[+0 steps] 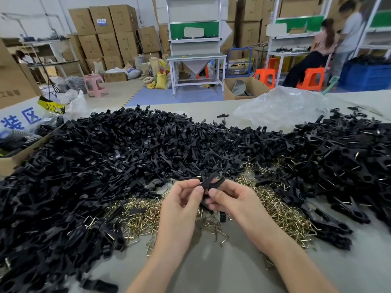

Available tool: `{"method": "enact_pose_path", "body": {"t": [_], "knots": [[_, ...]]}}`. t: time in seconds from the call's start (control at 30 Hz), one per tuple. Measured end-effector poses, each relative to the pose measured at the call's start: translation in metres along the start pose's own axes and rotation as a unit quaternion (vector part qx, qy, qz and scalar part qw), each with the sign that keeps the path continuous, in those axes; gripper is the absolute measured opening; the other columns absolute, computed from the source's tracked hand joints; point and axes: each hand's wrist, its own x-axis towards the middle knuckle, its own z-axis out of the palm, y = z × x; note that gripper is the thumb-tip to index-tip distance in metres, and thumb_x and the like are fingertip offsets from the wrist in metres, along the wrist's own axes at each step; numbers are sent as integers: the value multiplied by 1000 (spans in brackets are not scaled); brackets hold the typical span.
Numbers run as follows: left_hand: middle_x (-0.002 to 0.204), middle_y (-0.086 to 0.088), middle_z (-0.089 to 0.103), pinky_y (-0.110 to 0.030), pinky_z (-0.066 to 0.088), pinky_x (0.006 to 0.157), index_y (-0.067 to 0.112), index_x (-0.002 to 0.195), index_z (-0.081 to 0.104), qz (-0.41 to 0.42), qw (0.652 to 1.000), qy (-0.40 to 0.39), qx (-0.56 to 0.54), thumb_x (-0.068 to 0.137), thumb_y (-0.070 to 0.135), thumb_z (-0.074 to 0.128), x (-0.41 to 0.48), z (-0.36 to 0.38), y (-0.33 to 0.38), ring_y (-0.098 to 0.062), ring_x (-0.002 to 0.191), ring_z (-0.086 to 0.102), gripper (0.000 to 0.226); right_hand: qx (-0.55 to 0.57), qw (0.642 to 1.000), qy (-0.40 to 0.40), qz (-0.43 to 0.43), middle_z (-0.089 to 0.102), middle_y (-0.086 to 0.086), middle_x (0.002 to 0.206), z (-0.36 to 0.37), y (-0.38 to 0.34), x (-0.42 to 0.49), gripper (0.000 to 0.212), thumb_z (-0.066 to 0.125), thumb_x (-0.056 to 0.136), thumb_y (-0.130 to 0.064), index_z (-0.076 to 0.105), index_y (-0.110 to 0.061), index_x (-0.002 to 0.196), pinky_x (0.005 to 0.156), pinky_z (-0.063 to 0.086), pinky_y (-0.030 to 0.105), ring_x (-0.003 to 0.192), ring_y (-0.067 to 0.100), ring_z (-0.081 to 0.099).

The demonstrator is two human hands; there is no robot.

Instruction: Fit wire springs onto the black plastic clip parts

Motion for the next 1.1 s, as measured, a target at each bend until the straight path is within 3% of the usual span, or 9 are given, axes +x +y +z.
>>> {"method": "enact_pose_path", "body": {"t": [0.07,0.17,0.37,0.47,0.57,0.7,0.9,1.0,1.1], "knots": [[93,3,76,-20,54,72,19,100,69,-17,1000,5,-13,96,12,66,0,2,-4,-10,84,70,8,5,1000,6,0,78,5,91,0,0,0,17,69,93,-6,77,-17,104,79,60,24,85,17,74],[83,4,73,-28,52,62,25,91,72,-58,997,6,-47,93,16,70,0,3,-8,-10,72,64,9,19,1000,9,6,77,5,87,0,0,0,16,70,92,-7,77,-17,103,77,59,22,82,15,73],[83,-1,72,-29,51,52,24,87,73,-82,986,3,-142,89,18,72,-1,5,-6,-12,65,65,7,57,998,-1,5,77,6,90,1,-1,0,18,73,84,-17,79,-19,101,76,58,20,82,14,73],[87,-1,73,-29,54,66,26,89,72,-47,994,2,-101,90,18,72,-1,5,-8,-11,75,66,8,57,998,-1,3,77,5,87,1,-1,-1,21,74,79,-22,79,-20,99,76,58,20,81,13,72],[85,1,74,-21,54,64,23,91,70,-12,999,-3,-36,94,13,69,1,3,-9,-7,72,66,10,43,999,-7,-1,77,5,87,1,-1,-2,18,74,81,-22,81,-26,96,76,57,20,81,12,71],[89,1,75,-21,54,71,21,99,69,17,999,-29,33,97,14,64,-1,1,-6,-14,82,71,8,51,999,6,2,77,7,88,-2,-2,0,16,74,83,-13,81,-19,96,75,57,19,78,12,71],[96,14,71,-15,51,72,29,106,65,56,989,-60,121,96,17,66,-8,3,0,-8,86,69,16,25,999,22,-5,78,-7,98,-5,-2,0,3,76,76,-23,78,-22,79,75,59,21,85,17,74],[95,17,71,-11,48,67,30,105,64,68,988,-67,121,96,16,66,-9,3,2,-5,80,68,16,4,1000,12,-22,78,0,103,-6,-1,-1,9,77,77,-24,76,-20,86,79,62,31,97,25,75],[95,16,71,-14,49,66,32,111,63,92,981,-71,153,98,19,63,-10,2,2,-6,82,67,18,4,999,17,-37,78,0,100,-6,-1,-1,17,77,76,-26,75,-19,91,80,62,29,97,21,75]]}}
